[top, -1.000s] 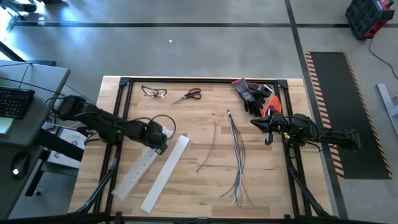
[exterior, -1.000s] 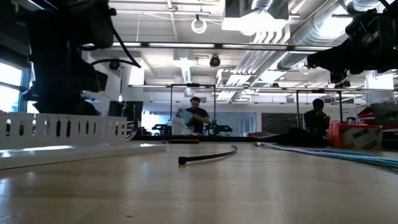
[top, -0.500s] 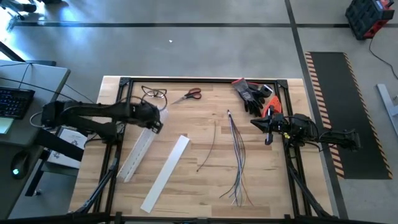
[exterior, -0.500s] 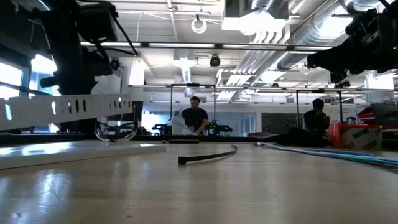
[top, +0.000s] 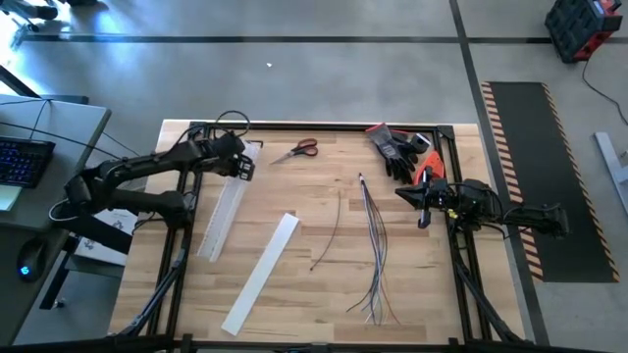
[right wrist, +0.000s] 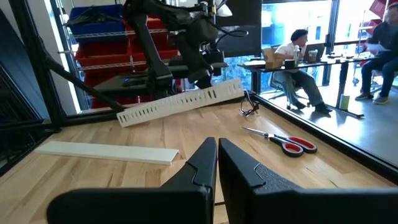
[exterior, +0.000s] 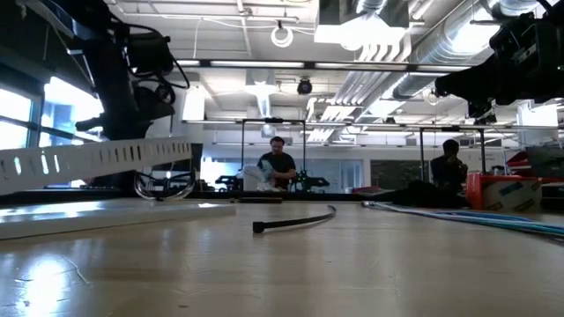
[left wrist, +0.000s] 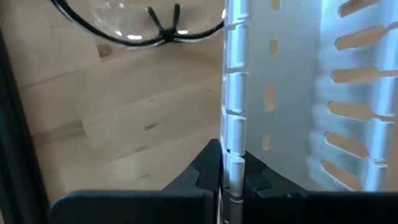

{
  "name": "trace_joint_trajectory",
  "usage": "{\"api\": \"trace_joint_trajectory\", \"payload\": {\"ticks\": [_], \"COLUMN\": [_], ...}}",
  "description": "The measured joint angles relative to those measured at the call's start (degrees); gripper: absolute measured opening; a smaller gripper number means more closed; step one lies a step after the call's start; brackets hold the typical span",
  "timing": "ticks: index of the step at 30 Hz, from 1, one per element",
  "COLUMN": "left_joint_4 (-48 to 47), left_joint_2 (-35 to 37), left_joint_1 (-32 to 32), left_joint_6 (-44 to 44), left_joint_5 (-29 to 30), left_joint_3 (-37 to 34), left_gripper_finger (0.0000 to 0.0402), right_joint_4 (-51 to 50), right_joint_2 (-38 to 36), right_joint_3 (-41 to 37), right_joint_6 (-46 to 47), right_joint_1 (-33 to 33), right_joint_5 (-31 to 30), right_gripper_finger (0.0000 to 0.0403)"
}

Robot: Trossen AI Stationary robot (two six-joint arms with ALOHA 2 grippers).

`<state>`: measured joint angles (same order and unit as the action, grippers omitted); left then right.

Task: Ziptie cables
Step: Move the white cable duct to the left side of the table

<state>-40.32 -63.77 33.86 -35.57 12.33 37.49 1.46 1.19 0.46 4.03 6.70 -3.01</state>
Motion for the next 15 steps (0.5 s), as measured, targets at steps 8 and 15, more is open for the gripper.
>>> {"api": "trace_joint_trajectory", "payload": {"ticks": [8,15], "left_joint_4": [1.3,1.3], "left_joint_2": [0.0,0.0], "left_joint_1": [-4.7,-4.6], "left_joint_6": [-10.5,-15.3], "left_joint_5": [2.6,7.1], "left_joint_3": [-6.5,-8.5], "left_gripper_finger": [0.0000,0.0006], "right_joint_4": [0.0,0.0], "right_joint_2": [0.0,0.0], "right_joint_3": [0.0,0.0], "right_joint_6": [0.0,0.0], "right_joint_1": [0.0,0.0], "right_joint_5": [0.0,0.0], "right_gripper_finger": [0.0000,0.0000]}}
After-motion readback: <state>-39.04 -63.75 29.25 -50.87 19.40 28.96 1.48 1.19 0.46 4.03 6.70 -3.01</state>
